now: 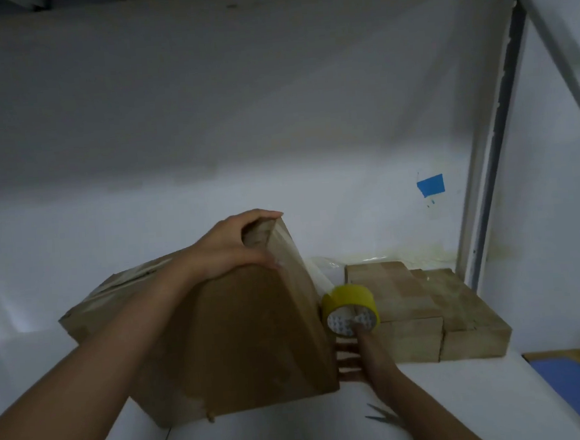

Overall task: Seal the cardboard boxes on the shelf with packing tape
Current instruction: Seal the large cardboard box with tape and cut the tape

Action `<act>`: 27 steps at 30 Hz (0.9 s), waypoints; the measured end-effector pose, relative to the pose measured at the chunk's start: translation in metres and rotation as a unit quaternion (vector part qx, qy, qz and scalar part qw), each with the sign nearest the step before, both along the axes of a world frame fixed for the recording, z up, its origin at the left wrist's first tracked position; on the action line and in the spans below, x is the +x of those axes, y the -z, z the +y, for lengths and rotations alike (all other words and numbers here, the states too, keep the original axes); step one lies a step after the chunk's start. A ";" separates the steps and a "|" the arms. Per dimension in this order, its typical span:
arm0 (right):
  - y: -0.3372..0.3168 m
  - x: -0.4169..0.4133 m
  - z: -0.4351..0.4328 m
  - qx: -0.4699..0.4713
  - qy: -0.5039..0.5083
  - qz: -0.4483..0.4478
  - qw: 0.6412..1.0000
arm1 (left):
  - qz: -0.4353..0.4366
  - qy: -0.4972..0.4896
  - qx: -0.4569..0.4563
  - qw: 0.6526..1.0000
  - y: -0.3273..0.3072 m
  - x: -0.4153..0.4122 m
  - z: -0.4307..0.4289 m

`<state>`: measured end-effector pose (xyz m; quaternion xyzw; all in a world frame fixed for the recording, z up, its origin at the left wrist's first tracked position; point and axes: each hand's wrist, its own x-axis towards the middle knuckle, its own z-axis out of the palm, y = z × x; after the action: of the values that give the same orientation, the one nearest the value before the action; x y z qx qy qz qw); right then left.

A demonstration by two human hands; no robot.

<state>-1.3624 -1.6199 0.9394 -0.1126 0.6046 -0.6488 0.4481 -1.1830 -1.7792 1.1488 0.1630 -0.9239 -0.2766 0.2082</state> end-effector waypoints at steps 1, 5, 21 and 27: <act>-0.011 -0.002 0.000 -0.002 0.006 0.034 0.999 | 0.016 -0.002 0.007 1.000 -0.005 0.006 -0.001; -0.061 -0.007 0.000 -0.001 0.036 0.148 0.988 | 0.084 -0.008 0.025 0.996 -0.027 0.030 -0.004; -0.215 0.001 0.009 0.079 0.079 0.632 0.767 | 0.195 -0.064 0.192 0.960 -0.024 0.072 -0.037; -0.232 0.010 -0.016 0.116 0.035 0.688 0.715 | 0.216 -0.086 0.283 0.930 -0.009 0.089 -0.053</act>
<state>-1.3527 -1.6361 1.1710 -0.4542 0.8201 -0.3318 -0.1053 -1.0943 -1.8319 1.1580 0.2304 -0.7223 -0.5364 0.3707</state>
